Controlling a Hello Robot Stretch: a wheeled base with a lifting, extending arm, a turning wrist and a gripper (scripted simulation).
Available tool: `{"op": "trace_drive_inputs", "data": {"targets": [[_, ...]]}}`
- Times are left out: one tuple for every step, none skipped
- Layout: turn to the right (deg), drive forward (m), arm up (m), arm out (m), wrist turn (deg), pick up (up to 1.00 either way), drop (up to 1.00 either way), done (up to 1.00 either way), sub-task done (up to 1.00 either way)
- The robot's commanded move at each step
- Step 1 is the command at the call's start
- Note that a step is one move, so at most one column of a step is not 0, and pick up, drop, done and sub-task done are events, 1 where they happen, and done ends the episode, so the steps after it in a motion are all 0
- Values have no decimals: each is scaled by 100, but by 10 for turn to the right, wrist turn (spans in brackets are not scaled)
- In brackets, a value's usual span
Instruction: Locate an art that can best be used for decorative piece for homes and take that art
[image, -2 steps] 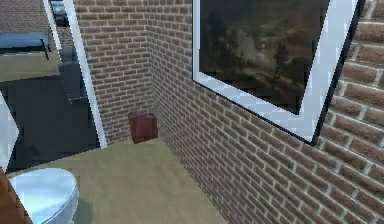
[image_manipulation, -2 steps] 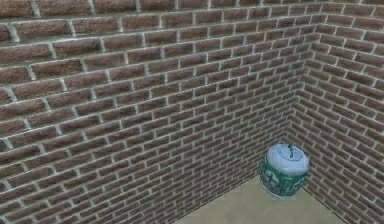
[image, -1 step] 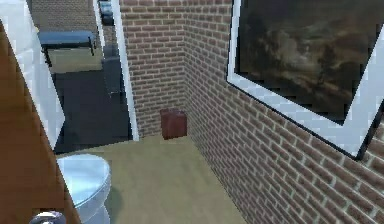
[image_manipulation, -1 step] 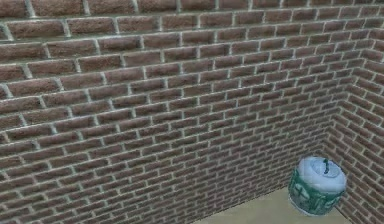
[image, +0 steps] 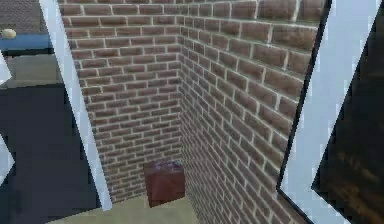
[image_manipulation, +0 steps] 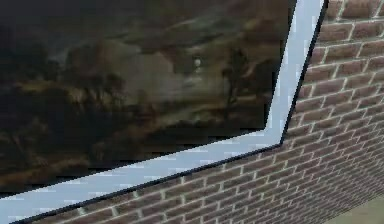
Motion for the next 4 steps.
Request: {"op": "trace_drive_inputs", "data": {"targets": [[-210,0,0,0,0,0,0,0,0],[0,45,0,0,0,0,0,0,0],[-360,0,0,0,0,0,0,0,0],[0,95,0,0,0,0,0,0,0]]}}
